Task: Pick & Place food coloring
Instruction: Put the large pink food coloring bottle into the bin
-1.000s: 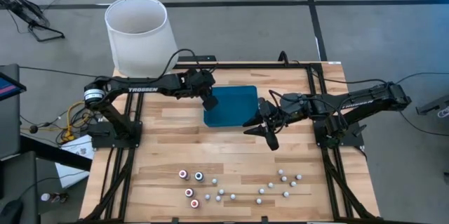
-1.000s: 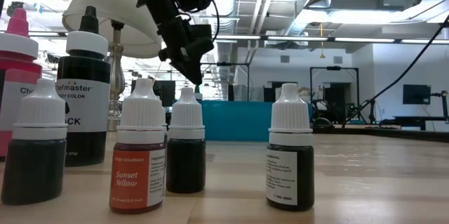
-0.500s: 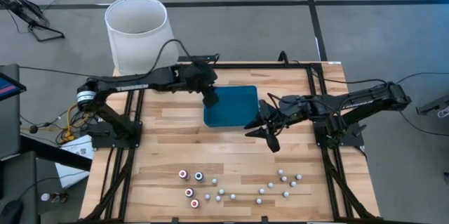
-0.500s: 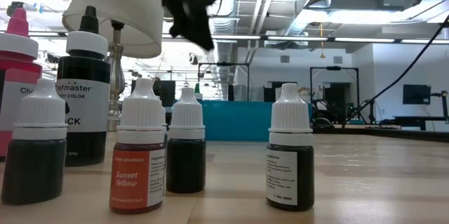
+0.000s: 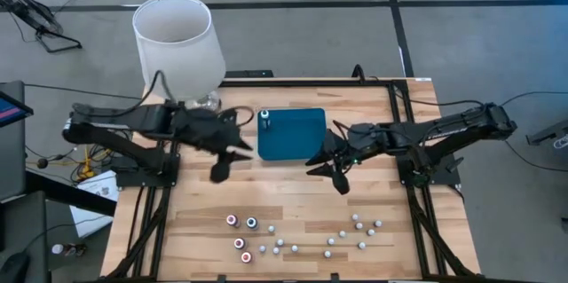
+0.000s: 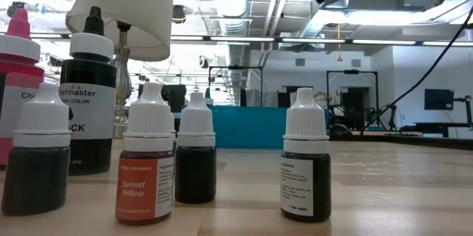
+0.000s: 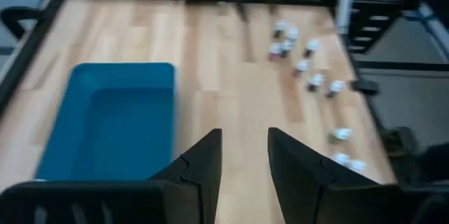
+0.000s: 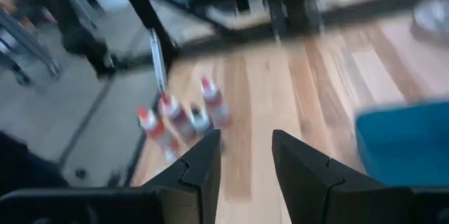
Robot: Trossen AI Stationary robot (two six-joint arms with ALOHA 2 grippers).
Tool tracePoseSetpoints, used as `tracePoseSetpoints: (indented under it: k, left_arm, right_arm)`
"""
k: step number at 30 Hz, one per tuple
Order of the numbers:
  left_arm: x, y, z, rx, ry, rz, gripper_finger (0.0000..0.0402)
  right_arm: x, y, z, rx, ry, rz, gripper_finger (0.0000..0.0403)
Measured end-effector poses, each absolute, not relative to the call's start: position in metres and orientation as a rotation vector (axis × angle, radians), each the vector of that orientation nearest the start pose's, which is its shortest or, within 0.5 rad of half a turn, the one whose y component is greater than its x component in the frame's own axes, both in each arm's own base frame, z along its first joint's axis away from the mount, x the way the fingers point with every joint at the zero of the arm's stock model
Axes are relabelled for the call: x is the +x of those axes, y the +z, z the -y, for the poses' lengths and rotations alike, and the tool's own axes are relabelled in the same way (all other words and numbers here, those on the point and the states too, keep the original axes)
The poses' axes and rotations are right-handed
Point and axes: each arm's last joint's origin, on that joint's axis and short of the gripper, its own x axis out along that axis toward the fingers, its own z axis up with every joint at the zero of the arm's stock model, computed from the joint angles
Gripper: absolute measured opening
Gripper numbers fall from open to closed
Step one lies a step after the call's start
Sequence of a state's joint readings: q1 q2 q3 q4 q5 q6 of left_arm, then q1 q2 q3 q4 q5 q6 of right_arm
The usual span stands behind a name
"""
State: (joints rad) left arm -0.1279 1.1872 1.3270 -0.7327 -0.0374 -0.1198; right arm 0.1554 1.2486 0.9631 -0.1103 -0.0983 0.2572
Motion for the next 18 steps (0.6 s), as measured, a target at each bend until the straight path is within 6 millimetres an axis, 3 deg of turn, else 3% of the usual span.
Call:
tracePoseSetpoints:
  k: [4, 10, 18]
  left_arm:
    - [0.22, 0.387, 0.051, -0.057, -0.024, -0.634, 0.0108]
    - [0.203, 0.379, 0.072, -0.013, 0.086, -0.71, 0.0108]
    - [0.171, 0.365, 0.087, -0.055, 0.155, -0.586, 0.0108]
  right_arm:
    - [0.292, 0.296, -0.045, 0.301, 0.218, -0.396, 0.0118]
    - [0.321, 0.279, -0.061, 0.3, 0.409, -0.312, 0.0118]
    - [0.345, 0.254, -0.077, 0.292, 0.455, -0.25, 0.0118]
